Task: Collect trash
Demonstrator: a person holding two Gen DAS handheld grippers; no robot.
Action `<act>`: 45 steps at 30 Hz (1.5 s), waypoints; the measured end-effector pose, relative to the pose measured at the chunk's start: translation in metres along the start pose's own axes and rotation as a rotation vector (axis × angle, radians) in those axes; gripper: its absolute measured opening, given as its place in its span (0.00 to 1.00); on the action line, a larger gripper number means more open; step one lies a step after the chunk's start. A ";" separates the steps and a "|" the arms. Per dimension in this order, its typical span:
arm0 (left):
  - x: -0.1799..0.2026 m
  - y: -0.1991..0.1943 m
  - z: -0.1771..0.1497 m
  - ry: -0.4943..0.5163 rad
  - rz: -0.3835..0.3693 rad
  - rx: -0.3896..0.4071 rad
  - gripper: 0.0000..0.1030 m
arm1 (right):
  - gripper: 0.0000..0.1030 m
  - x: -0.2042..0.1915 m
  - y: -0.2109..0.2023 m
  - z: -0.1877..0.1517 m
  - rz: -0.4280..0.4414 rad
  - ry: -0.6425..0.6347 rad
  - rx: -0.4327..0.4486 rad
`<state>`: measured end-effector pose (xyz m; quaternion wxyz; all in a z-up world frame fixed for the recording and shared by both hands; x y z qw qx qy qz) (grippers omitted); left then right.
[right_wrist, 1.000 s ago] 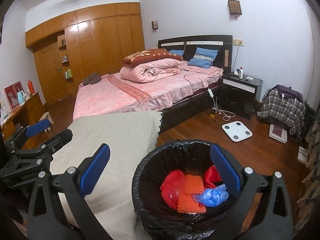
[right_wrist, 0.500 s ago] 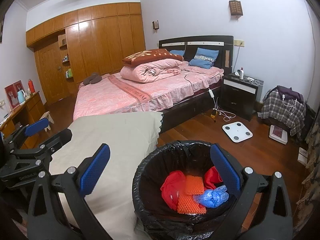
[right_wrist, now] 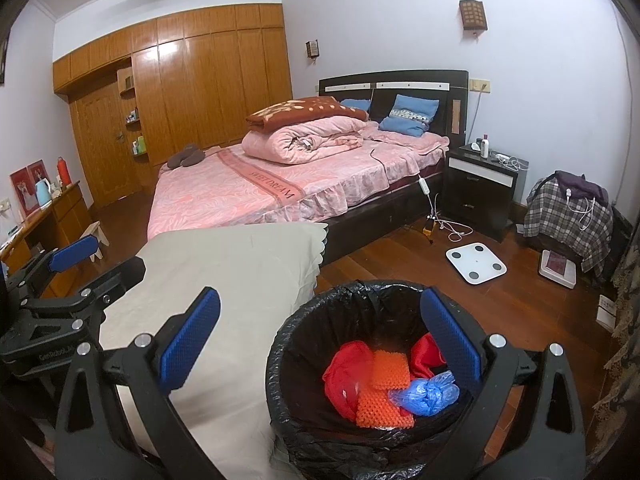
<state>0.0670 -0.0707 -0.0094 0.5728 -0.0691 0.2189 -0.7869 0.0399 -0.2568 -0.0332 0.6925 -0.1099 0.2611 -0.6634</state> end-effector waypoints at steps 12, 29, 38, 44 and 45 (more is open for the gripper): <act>-0.001 0.000 0.000 0.002 0.001 0.000 0.94 | 0.95 0.000 0.000 0.001 0.000 0.001 -0.001; -0.003 0.000 0.000 0.002 0.002 -0.003 0.94 | 0.95 0.000 0.000 0.002 0.001 0.001 -0.002; -0.002 0.000 0.000 0.002 0.001 -0.003 0.94 | 0.95 -0.001 0.000 0.003 0.001 0.003 -0.003; -0.002 0.000 -0.003 0.002 0.002 -0.006 0.94 | 0.95 0.000 0.000 0.003 0.001 0.002 -0.003; -0.002 0.000 -0.003 0.002 0.001 -0.005 0.94 | 0.95 -0.001 0.000 0.003 0.001 0.003 -0.004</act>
Point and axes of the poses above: each gripper's, at about its wrist camera, not at the fingertips, and y roughly the way its jaws point, x to its right, z to its top, the point moved 8 cm from there along y, roughly the way its jaws point, and after that the axes turned 8 degrees about y, right-handed, at the moved point
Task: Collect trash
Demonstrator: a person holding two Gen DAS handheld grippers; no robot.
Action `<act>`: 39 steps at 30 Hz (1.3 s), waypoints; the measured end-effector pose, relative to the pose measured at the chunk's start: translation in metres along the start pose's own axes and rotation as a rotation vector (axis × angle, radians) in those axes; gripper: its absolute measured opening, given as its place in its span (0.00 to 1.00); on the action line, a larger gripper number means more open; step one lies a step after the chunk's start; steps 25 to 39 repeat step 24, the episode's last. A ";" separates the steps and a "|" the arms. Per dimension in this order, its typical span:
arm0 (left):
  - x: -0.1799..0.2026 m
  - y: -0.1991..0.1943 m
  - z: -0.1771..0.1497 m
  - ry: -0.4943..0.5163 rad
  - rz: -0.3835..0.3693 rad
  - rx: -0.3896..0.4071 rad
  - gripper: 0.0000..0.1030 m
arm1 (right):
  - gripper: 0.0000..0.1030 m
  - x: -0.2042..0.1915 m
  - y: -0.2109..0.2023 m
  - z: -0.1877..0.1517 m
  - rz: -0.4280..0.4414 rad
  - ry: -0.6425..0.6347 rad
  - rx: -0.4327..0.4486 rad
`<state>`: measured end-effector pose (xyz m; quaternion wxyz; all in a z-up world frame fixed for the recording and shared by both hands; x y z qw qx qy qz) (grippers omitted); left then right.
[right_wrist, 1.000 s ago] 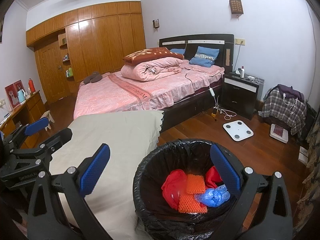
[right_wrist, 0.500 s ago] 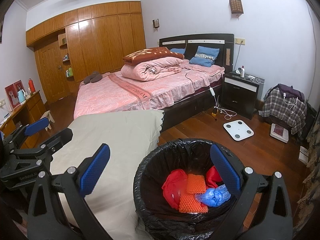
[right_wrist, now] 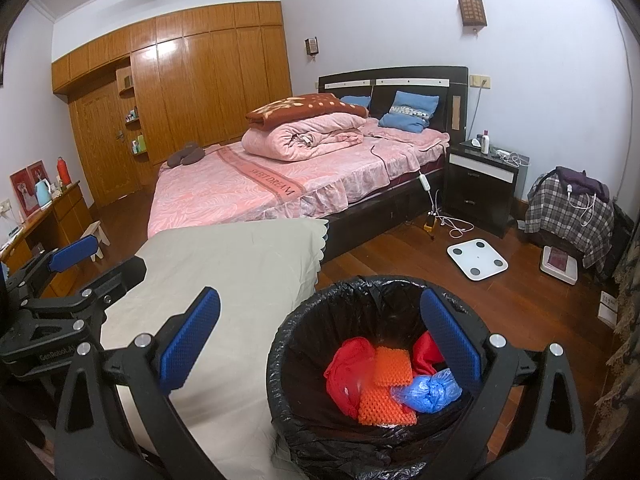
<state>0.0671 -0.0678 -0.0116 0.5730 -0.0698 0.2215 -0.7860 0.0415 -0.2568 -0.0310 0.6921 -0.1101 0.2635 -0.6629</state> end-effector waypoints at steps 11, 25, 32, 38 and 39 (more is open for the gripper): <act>0.000 0.002 -0.010 -0.003 -0.001 -0.007 0.94 | 0.95 0.000 0.000 0.001 0.000 -0.001 -0.002; 0.001 0.003 -0.011 -0.001 -0.001 -0.009 0.94 | 0.95 -0.002 0.000 0.001 0.000 0.000 -0.006; 0.001 0.003 -0.011 -0.001 -0.001 -0.009 0.94 | 0.95 -0.002 0.000 0.001 0.000 0.000 -0.006; 0.001 0.003 -0.011 -0.001 -0.001 -0.009 0.94 | 0.95 -0.002 0.000 0.001 0.000 0.000 -0.006; 0.001 0.003 -0.011 -0.001 -0.001 -0.009 0.94 | 0.95 -0.002 0.000 0.001 0.000 0.000 -0.006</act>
Point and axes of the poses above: each gripper's, at about its wrist camera, not at the fingertips, and y roughly the way its jaws point, x to its right, z to its top, the point moved 8 cm from there along y, roughly the way its jaws point, and after that the axes turned 8 degrees about y, right-handed, at the moved point
